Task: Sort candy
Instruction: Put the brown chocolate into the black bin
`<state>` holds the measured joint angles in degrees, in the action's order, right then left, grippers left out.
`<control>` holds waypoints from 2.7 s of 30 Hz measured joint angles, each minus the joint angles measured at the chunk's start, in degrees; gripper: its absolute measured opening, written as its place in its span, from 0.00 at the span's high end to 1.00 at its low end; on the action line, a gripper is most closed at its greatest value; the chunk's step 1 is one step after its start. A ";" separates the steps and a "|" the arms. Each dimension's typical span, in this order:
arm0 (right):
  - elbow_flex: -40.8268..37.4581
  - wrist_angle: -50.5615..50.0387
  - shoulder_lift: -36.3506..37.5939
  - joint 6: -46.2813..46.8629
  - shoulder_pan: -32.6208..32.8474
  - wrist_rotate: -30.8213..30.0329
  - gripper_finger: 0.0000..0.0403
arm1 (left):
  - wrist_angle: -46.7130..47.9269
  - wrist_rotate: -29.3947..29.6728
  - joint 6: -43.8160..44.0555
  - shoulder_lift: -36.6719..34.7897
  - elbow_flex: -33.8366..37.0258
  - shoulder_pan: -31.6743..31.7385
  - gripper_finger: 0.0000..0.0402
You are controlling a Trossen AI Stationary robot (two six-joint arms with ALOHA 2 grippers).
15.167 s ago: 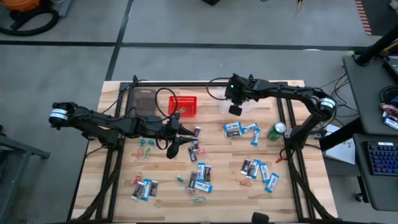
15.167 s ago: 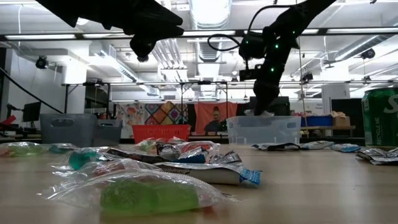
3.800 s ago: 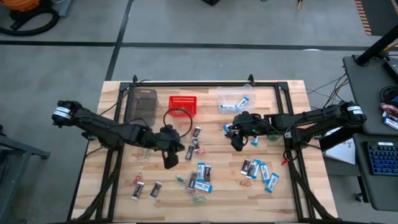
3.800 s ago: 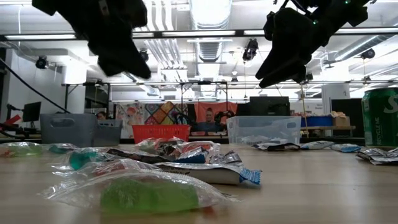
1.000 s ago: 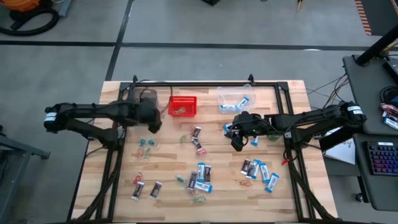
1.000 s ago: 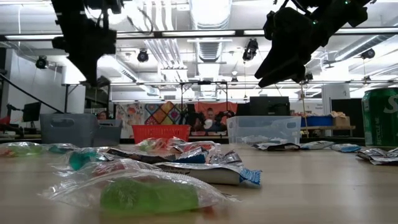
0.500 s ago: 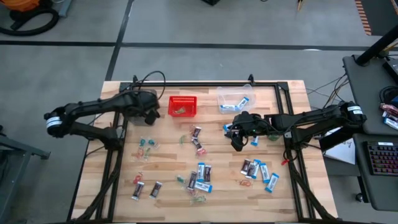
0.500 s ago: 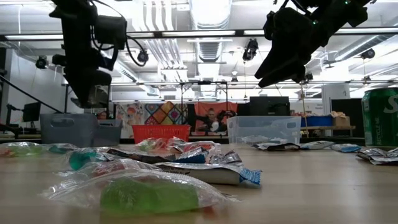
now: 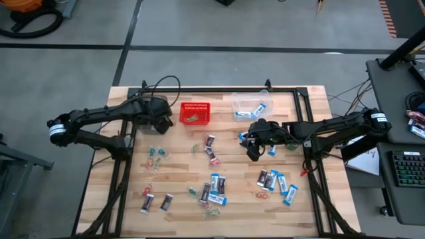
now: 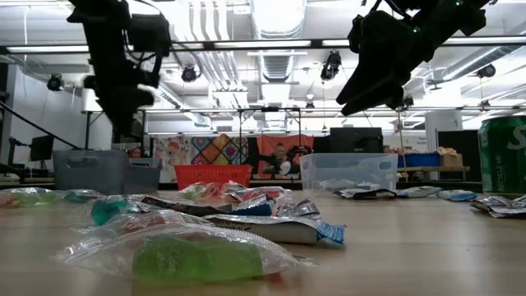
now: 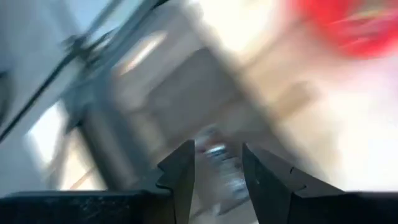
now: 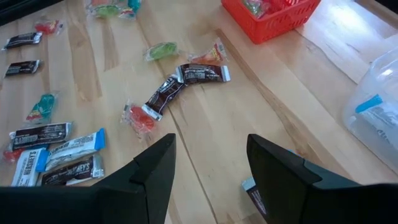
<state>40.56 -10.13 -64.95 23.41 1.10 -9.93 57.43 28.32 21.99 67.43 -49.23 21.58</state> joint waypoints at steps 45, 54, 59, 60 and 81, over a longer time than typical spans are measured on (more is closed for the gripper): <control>12.82 -27.75 -23.66 -22.52 -3.44 -0.83 0.53 | -35.39 -36.24 -18.24 -1.52 3.50 -9.59 0.78; 12.84 -26.32 -28.58 -25.49 -6.47 -0.40 0.56 | -38.17 -36.24 -18.24 -1.37 3.56 -9.59 0.78; 12.87 -25.93 -29.47 -26.30 -7.60 2.44 0.71 | -41.41 -36.30 -17.21 -1.35 3.61 -9.66 0.78; 12.85 -25.76 -29.49 -26.51 -7.79 3.17 0.75 | -41.55 -36.32 -16.83 -1.35 3.62 -9.66 0.78; 7.08 -6.32 -20.66 -29.45 -7.69 21.80 0.97 | -73.51 -37.10 -14.41 -1.31 16.00 -18.13 0.78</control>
<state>47.63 -16.45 -85.61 -6.04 -6.59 11.87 -16.08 -8.78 7.58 66.12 -33.24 3.45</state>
